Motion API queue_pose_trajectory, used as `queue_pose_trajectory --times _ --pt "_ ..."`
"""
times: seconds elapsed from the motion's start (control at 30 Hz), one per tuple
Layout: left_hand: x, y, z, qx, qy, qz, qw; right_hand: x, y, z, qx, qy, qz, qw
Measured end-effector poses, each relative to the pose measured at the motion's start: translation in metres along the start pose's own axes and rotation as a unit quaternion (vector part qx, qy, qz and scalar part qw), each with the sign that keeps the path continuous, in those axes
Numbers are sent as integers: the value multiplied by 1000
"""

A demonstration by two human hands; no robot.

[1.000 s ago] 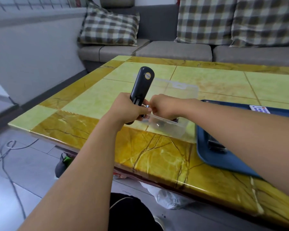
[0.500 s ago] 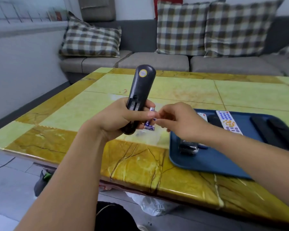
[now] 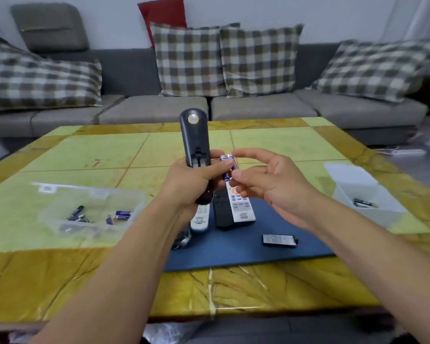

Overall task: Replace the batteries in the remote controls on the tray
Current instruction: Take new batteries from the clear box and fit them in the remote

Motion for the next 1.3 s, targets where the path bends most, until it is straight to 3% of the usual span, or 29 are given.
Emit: queue_pose_trajectory --times 0.13,0.43,0.63,0.77,1.07,1.3 --pt "10 16 -26 -9 34 18 999 -5 -1 24 -96 -12 41 994" --pt "17 28 -39 -90 23 106 990 1 -14 48 40 -51 18 998" --pt "9 41 -46 -207 -17 215 954 8 -11 39 -47 -79 55 994" --pt "13 46 -36 -237 -56 253 936 16 -18 35 -61 -112 32 991" --pt "12 42 -31 -151 5 223 963 21 -5 18 -113 -57 75 989" --pt "18 36 -25 -123 -28 101 987 12 9 8 -98 -68 120 986"
Point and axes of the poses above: each hand's wrist, its own x-axis towards the middle knuckle, its own z-axis out of the back of the hand, y = z × x, the point moved 3 cm from there along x, towards the middle knuckle, and after that the axes turned 11 degrees about -z, right-handed, at the moved point
